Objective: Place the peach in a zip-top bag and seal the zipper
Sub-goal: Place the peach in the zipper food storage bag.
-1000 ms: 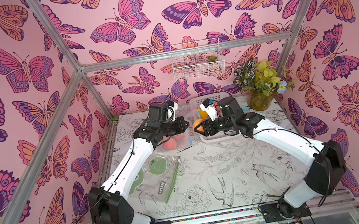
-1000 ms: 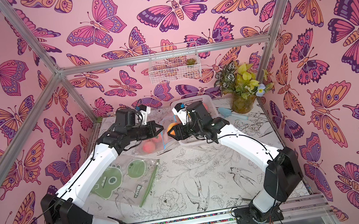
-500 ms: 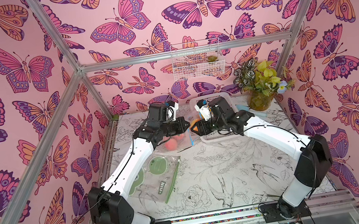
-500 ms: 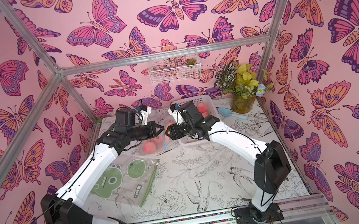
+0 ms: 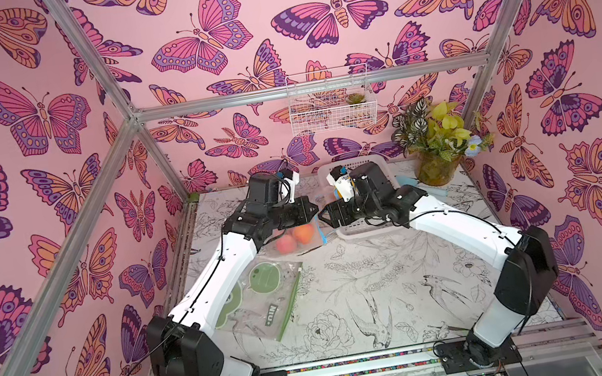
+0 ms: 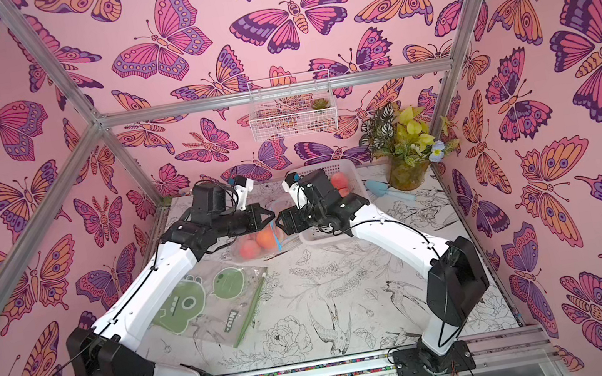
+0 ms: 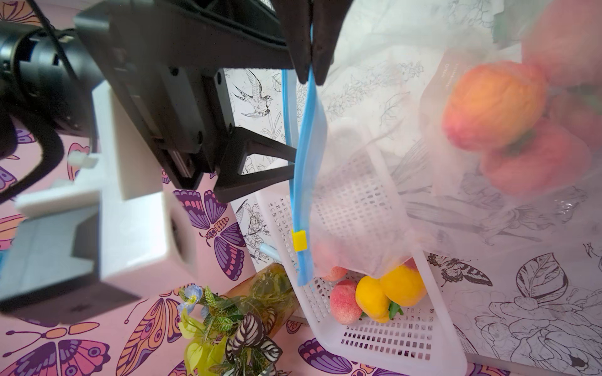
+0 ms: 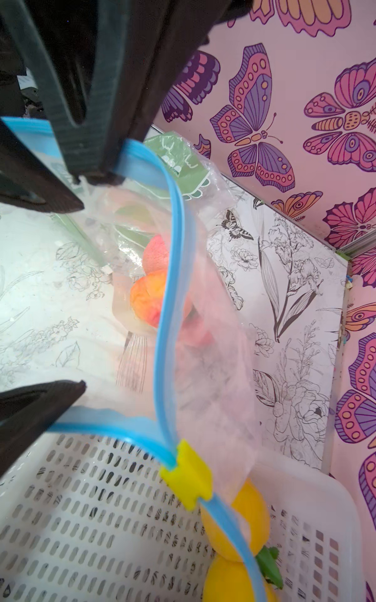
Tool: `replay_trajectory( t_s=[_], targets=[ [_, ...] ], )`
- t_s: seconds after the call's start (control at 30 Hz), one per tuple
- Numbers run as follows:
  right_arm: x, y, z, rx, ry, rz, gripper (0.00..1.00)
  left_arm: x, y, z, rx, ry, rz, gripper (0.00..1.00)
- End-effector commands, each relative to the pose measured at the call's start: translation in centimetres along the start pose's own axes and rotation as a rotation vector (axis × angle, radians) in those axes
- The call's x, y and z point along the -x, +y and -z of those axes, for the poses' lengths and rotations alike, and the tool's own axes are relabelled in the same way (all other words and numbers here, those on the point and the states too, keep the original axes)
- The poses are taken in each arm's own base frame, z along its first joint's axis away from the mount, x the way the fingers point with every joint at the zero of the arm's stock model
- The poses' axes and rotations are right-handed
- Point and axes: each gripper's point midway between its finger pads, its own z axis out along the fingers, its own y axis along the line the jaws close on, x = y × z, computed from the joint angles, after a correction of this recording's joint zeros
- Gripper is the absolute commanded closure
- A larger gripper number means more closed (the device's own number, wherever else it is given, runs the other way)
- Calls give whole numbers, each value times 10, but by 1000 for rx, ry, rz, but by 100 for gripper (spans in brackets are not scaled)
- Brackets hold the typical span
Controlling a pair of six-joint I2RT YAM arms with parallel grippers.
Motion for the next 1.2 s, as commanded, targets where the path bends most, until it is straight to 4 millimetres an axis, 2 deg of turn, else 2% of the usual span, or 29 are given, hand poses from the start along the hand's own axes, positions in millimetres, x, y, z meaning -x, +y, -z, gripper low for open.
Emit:
replay_trajectory(
  t_s=[0.0,0.03,0.07,0.2,0.3,0.5,0.63,0.73,0.87,1.0,1.17],
  targets=[
    [17,13,22,18,-89,30,19,3,-4,8,-13,-23,-40,100],
    [18,8,21,1,-100,25,19,2,-5,8,-20,-19,-50,100],
    [26,13,35,3,-147,27,19,2,-5,8,-21,-19,-55,100],
    [35,13,54,-9,-236,31,20,3,-6,12,-10,-27,-80,100],
    [40,5,69,-60,-293,17,20,3,-5,17,6,-31,-105,100],
    [37,-27,89,-200,-326,-12,21,5,-2,30,58,-57,-163,100],
    [30,-52,98,-234,-343,-48,22,4,-5,40,71,-66,-234,100],
    [22,-71,98,-252,-347,-45,24,0,-8,46,60,-51,-274,100],
    [10,-82,88,-209,-315,35,26,-8,-14,49,17,-18,-309,100],
    [-2,-83,73,-168,-233,182,29,-15,-17,54,-4,3,-338,100],
    [-9,-68,63,-47,-181,368,34,-22,-26,62,-52,12,-391,100]
  ],
)
